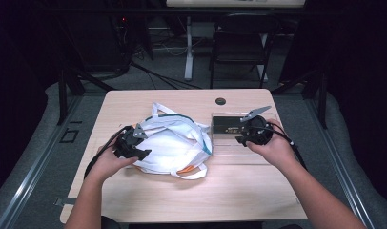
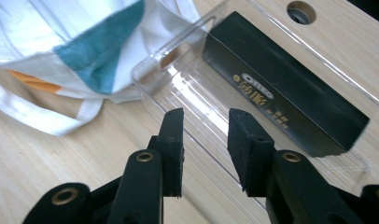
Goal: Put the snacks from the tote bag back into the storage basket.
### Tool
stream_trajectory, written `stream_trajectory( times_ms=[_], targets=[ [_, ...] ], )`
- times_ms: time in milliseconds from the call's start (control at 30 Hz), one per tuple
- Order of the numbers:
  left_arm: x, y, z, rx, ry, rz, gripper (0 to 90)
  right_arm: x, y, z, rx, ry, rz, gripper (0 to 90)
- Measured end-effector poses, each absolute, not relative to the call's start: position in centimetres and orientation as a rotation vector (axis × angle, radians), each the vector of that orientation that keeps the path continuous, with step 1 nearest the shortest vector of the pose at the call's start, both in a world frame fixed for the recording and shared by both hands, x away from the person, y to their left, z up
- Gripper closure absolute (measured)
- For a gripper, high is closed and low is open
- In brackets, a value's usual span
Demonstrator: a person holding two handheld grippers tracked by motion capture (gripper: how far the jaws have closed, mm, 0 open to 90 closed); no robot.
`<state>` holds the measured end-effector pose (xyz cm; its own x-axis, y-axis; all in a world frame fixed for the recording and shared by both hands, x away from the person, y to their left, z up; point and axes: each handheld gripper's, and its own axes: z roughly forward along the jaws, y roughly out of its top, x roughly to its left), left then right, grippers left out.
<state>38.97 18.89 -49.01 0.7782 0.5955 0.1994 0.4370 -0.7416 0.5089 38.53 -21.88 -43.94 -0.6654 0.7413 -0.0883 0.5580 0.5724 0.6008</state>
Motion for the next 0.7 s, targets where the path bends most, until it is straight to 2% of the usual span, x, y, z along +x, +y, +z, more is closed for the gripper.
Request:
stream_trajectory(
  times_ms=[700],
  targets=[
    [38.9, 19.0, -48.9, 2.526, 0.778, 0.494, 46.2, 35.0, -19.5, -46.1, 0.974, 2.509, 0.84, 66.2]
  ],
)
